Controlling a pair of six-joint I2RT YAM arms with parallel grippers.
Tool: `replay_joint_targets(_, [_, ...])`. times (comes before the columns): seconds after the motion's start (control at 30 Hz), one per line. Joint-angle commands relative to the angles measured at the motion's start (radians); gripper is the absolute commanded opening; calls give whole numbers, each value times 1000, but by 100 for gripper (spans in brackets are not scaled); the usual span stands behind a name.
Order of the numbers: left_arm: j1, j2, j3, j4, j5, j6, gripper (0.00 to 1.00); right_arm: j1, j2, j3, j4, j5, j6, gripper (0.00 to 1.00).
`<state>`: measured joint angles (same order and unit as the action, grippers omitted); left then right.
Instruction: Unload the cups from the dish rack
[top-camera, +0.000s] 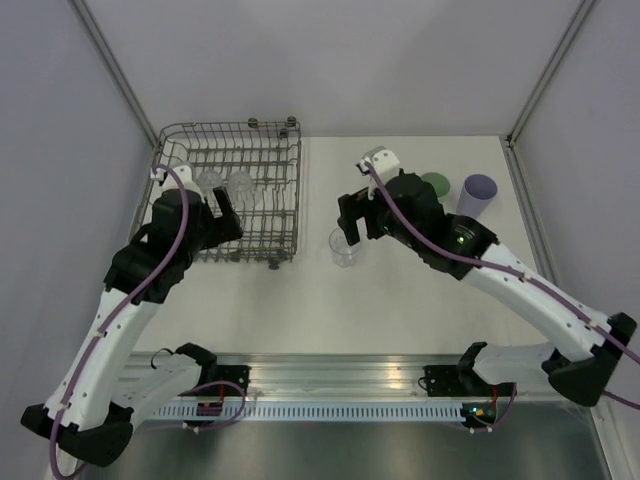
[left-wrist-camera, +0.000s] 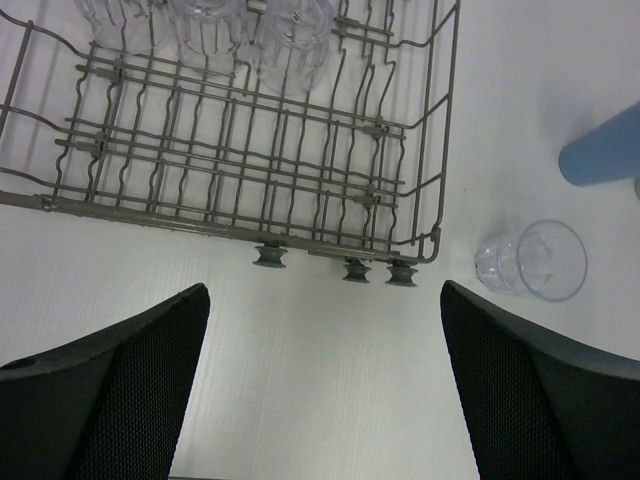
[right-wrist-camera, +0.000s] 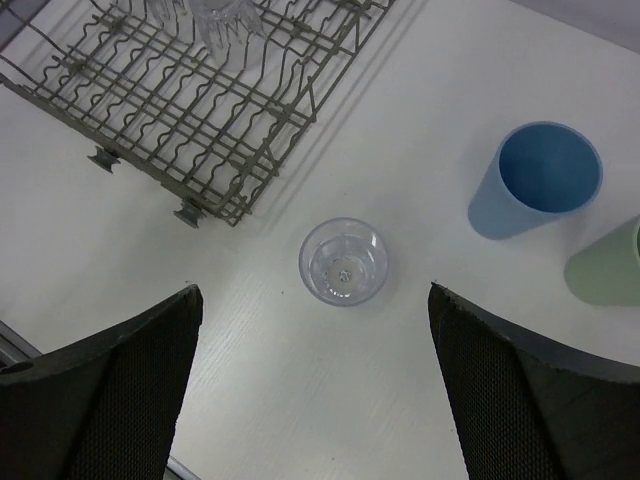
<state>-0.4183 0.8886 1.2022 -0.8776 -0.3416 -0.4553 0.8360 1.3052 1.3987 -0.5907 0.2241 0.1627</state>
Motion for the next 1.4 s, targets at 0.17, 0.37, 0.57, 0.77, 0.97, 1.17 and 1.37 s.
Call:
replay_joint_targets(0.17, [3,216,181,2,-175,-175,100,5,-306,-292,206,69,120,98])
replay_joint_targets(0.37, [16,436,307,38,-192,-114,100,3,-431,-383,187,11,139,98])
replay_joint_targets(0.57, [85,610,395,121,-108,29,100,5,-527,-461,178,-28,136,98])
replay_joint_targets(0.77, [188,753,438,238,96,151,100,3,-581,-504,172,-29,117,98])
replay_joint_targets(0.97, [256,917,517,281,203,230,100,5,-589,-521,163,-31,104,98])
replay_joint_targets(1.17, [297,1015,576,269,263,277,100,3,-587,-526,158,-32,98,98])
replay_joint_targets(1.37, [309,1154,730,138,314,319,100,5,-578,-527,164,-52,103,98])
